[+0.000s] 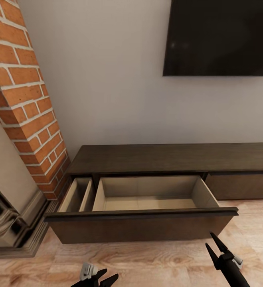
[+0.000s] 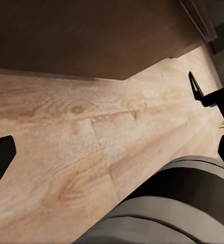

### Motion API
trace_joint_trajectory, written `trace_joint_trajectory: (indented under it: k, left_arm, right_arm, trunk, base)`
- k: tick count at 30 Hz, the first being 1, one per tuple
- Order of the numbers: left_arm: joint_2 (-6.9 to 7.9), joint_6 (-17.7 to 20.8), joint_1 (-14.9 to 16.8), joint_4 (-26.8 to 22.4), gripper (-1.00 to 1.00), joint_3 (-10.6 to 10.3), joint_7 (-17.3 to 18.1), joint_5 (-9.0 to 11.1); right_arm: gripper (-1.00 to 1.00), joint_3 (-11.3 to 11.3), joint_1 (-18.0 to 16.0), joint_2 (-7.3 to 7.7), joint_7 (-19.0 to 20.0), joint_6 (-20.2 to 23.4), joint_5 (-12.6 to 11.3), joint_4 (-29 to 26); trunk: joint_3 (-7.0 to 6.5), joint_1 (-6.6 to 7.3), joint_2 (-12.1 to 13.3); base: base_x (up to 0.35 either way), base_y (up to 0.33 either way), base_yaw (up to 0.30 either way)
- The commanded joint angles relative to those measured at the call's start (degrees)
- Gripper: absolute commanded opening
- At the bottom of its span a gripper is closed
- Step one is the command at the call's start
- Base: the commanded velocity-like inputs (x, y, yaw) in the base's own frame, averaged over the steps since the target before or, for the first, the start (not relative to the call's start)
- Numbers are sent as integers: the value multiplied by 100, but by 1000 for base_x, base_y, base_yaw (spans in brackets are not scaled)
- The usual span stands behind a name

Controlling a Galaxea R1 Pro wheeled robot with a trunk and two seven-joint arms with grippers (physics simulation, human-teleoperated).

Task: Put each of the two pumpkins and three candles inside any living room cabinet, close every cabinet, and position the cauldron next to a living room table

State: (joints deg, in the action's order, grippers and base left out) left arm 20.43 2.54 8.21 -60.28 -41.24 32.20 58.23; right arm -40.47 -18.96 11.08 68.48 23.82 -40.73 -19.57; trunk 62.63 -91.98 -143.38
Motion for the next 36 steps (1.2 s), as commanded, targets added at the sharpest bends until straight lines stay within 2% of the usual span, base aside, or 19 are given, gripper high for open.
trace_joint_trajectory:
  k: [1,12,36]
  left_arm:
    - [5,27,5,-1,100,-15,9,58]
    - [5,35,5,22,100,-15,-10,76]
    - [-13,36,7,248,100,-15,-3,67]
  right_arm:
    - [100,-6,-3,3,15,53,-23,5]
    - [100,-13,8,8,25,-21,-40,2]
    - [100,-10,12,17,6,-32,13,-9]
  trunk:
    - [-18,4,0]
    - [-259,44,39]
    - [-690,571,1001]
  base:
    - [0,0,0]
    - [0,0,0]
    - [0,0,0]
